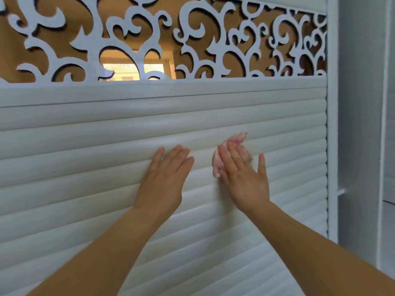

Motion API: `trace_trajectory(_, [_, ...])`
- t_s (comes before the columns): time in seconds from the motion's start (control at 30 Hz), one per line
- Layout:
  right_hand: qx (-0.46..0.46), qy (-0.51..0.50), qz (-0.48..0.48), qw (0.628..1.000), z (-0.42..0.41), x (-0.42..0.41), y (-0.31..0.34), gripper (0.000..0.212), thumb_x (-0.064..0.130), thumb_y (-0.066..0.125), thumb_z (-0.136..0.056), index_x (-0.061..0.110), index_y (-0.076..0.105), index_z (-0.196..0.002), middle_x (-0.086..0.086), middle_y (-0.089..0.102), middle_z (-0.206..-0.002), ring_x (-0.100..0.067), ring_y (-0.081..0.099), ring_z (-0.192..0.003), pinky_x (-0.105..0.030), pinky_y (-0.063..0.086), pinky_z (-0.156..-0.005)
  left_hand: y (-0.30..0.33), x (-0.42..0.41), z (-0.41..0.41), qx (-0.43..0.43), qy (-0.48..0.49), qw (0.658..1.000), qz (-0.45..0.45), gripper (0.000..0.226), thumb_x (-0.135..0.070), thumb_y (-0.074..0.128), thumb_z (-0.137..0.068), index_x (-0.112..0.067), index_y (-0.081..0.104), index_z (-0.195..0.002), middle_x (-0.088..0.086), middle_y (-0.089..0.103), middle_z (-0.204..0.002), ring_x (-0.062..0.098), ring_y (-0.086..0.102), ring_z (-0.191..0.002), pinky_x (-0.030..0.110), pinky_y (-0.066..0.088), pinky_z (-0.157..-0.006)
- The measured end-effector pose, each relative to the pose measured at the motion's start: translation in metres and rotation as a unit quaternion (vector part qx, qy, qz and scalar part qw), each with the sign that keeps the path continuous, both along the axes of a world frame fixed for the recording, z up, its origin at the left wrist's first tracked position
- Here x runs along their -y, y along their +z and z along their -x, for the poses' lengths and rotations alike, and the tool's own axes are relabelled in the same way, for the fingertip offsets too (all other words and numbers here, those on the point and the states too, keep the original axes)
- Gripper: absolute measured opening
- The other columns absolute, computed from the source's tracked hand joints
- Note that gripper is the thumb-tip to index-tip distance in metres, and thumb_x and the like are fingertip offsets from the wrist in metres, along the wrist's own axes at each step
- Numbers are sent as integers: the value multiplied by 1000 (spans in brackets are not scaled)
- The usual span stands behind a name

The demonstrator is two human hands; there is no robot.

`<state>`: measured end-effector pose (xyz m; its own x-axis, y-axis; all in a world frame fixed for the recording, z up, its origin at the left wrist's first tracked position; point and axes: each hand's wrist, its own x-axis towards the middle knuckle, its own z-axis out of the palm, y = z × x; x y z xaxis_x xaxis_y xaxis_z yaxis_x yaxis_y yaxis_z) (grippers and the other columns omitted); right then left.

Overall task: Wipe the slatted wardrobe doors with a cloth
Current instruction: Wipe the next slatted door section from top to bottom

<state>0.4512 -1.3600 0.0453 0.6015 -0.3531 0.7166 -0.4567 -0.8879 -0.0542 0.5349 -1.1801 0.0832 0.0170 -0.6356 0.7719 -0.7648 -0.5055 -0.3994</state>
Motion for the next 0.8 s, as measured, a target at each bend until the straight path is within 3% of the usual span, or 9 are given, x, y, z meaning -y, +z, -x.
trace_trajectory(0.03, [5, -9, -24, 1000, 4, 13, 2, 59, 46, 1, -93, 33, -7, -150, 10, -6, -158, -12, -2, -146, -56, 0, -112, 0, 4, 0, 12, -2, 1000, -3, 67, 0, 18, -64, -3, 63, -114, 15, 60, -124, 31, 53, -119, 44, 22, -104])
trace_trajectory(0.1, [31, -28, -78, 996, 13, 41, 4, 53, 43, 10, -100, 36, -9, -149, 13, -12, -157, -8, -8, -145, -53, -4, -112, -1, 14, -2, 20, -8, 1000, -7, 65, 1, 19, -67, -3, 63, -114, 14, 60, -124, 31, 51, -121, 43, 21, -105])
trace_trajectory(0.27, [118, -11, -222, 968, 17, 84, 8, 53, 35, 21, -102, 32, -1, -150, 11, -6, -158, -5, -2, -144, -53, -4, -114, -7, 27, -10, 42, -17, 999, -3, 63, 2, 21, -70, -2, 60, -119, 14, 56, -128, 29, 33, -129, 45, 16, -109])
trace_trajectory(0.37, [168, -22, -245, 955, 8, 69, 12, 51, 31, 25, -102, 31, 9, -151, 8, 2, -159, -8, 5, -145, -51, 0, -114, -8, 27, -13, 55, -17, 998, 1, 63, 3, 22, -69, -1, 59, -120, 14, 55, -130, 29, 32, -129, 46, 17, -109])
trace_trajectory(0.47, [160, -43, -160, 973, -6, 32, 5, 52, 29, 30, -100, 29, 16, -150, 3, 14, -158, -15, 16, -144, -46, 6, -114, -9, 27, -14, 64, -12, 998, 4, 64, 3, 23, -68, -2, 59, -120, 14, 56, -130, 29, 33, -129, 46, 17, -109])
trace_trajectory(0.53, [200, -20, -36, 979, -13, 3, -6, 54, 25, 38, -90, 19, 36, -144, -5, 39, -148, -23, 40, -134, -46, 21, -110, -10, 28, -15, 72, -13, 997, 13, 63, 3, 24, -68, -3, 57, -121, 14, 56, -128, 30, 35, -128, 47, 17, -110])
trace_trajectory(0.6, [215, 43, 50, 974, -17, -15, -19, 53, 21, 39, -83, 11, 47, -134, -8, 55, -134, -27, 53, -121, -43, 21, -108, -11, 30, -15, 76, -14, 997, 28, 62, 4, 25, -69, -5, 55, -122, 13, 57, -127, 31, 36, -127, 46, 16, -111])
trace_trajectory(0.7, [179, 63, 121, 974, -13, -13, -32, 45, 16, 39, -85, 14, 50, -128, -1, 59, -129, -19, 55, -120, -43, 20, -107, -13, 34, -14, 84, -15, 995, 46, 59, 3, 28, -71, -7, 56, -122, 13, 58, -124, 32, 38, -127, 47, 17, -111])
trace_trajectory(0.8, [171, 35, 123, 977, -4, 11, -35, 40, 19, 41, -83, 21, 57, -119, 4, 63, -122, -16, 60, -112, -43, 24, -102, -16, 38, -15, 97, -10, 993, 60, 55, 4, 30, -73, -8, 55, -121, 15, 58, -124, 34, 37, -127, 51, 20, -110])
